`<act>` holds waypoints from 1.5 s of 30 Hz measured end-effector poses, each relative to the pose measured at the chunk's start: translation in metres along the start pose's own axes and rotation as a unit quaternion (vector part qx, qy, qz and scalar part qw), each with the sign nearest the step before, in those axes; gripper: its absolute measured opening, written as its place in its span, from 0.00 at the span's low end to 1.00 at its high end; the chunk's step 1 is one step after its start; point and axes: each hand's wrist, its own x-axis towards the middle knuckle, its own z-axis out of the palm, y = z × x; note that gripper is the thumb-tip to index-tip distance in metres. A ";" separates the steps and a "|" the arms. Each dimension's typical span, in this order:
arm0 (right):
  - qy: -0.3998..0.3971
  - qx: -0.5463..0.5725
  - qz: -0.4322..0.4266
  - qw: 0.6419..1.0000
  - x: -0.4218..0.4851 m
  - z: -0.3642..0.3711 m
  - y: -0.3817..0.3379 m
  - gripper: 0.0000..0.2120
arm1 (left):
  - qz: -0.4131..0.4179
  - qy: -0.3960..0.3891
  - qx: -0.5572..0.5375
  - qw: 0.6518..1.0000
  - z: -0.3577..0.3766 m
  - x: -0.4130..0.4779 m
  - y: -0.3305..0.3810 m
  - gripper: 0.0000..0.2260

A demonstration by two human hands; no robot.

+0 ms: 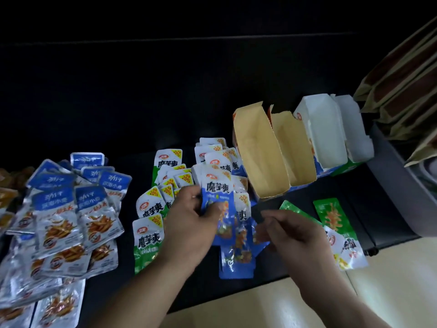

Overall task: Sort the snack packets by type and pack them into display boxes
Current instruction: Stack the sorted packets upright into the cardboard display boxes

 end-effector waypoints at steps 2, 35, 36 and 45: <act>0.006 0.012 0.007 1.000 -0.002 -0.005 0.005 0.09 | 0.017 0.006 0.031 0.999 0.009 0.014 0.004 0.10; 0.038 0.080 0.074 0.993 -0.003 -0.107 0.003 0.04 | 0.017 -0.232 0.035 0.972 0.084 -0.056 -0.003 0.13; 0.016 0.112 0.076 0.991 -0.009 -0.096 -0.004 0.04 | -0.020 -0.262 0.003 0.965 0.078 -0.056 0.001 0.17; -0.056 0.094 0.087 0.990 -0.025 -0.009 -0.016 0.05 | -0.077 -0.123 0.003 0.989 -0.034 -0.049 0.003 0.04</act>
